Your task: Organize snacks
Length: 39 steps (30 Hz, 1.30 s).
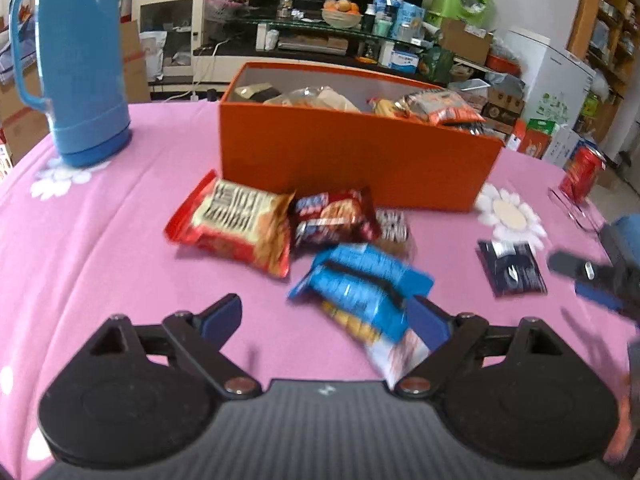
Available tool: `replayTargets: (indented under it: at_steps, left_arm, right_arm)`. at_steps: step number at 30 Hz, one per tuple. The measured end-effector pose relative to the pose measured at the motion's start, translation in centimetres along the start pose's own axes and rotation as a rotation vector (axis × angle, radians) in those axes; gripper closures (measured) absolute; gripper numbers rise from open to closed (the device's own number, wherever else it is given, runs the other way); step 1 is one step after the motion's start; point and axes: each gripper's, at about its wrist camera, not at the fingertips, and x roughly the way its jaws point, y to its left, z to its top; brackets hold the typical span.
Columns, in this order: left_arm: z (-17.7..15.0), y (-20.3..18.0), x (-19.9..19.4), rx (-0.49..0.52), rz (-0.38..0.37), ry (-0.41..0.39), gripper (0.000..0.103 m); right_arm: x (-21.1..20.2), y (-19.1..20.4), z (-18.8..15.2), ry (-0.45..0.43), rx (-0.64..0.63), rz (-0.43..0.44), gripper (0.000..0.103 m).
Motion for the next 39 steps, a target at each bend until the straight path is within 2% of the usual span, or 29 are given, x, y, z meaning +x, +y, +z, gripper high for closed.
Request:
replayTargets:
  at_steps: [3, 5, 7, 8, 9, 12, 13, 18, 20, 22, 24, 27, 29, 32, 35, 39]
  left_arm:
    - [1.9, -1.1, 2.7, -0.025, -0.009, 0.023, 0.012]
    - [2.7, -2.0, 5.0, -0.023, 0.024, 0.056, 0.012]
    - [3.0, -2.4, 6.8, -0.012, 0.088, 0.074, 0.013]
    - [3.0, -2.3, 7.1, -0.005, 0.101, 0.078, 0.018]
    - [2.8, -2.1, 7.1, 0.001, 0.082, 0.078, 0.028]
    - [2.0, -0.8, 6.0, 0.012, 0.036, 0.078, 0.041]
    - [1.6, -0.3, 5.4, 0.026, 0.032, 0.074, 0.041]
    - [-0.7, 2.6, 2.5, 0.055, 0.051, 0.079, 0.041]
    - [-1.7, 3.9, 1.6, 0.075, 0.081, 0.083, 0.04]
    - [-2.6, 5.0, 0.9, 0.096, 0.092, 0.078, 0.037]
    - [-3.4, 5.9, 0.3, 0.104, 0.104, 0.07, 0.029]
    - [-4.3, 7.1, -0.3, 0.068, 0.084, 0.053, 0.027]
    - [-4.7, 7.7, -0.6, 0.047, 0.072, 0.032, 0.025]
    - [-4.8, 7.8, -0.6, 0.016, 0.052, 0.019, 0.02]
    - [-4.7, 7.5, -0.3, 0.015, 0.036, 0.018, 0.016]
    - [-4.9, 7.1, -0.1, 0.044, 0.043, 0.011, 0.015]
  right_arm:
    - [0.1, -0.4, 0.2, 0.008, 0.02, 0.009, 0.007]
    - [0.3, -0.6, 0.2, 0.015, 0.029, 0.01, 0.007]
    - [0.4, -0.8, 0.2, 0.019, 0.025, 0.008, 0.007]
    - [0.3, -0.8, 0.2, 0.018, 0.023, 0.006, 0.007]
    - [0.3, -0.7, 0.2, 0.016, 0.021, 0.003, 0.007]
    - [0.2, -0.9, 0.3, 0.013, 0.021, -0.003, 0.007]
    - [0.3, -1.0, 0.3, 0.014, 0.022, -0.006, 0.007]
    - [0.7, -0.3, 0.0, 0.035, -0.017, -0.015, 0.007]
    - [0.7, 0.6, -0.2, 0.036, -0.063, -0.005, 0.007]
    - [0.8, 1.9, -0.6, 0.045, -0.115, 0.034, 0.007]
    - [1.2, 3.6, -1.3, 0.071, -0.174, 0.082, 0.007]
    - [2.0, 5.4, -2.4, 0.119, -0.236, 0.116, 0.007]
    - [2.0, 5.5, -2.4, 0.1, -0.24, 0.067, 0.007]
    - [1.9, 4.2, -1.1, 0.045, -0.208, -0.057, 0.007]
    - [3.4, 3.0, 0.4, 0.071, -0.199, -0.15, 0.007]
    - [6.5, 2.9, 0.6, 0.138, -0.257, -0.198, 0.007]
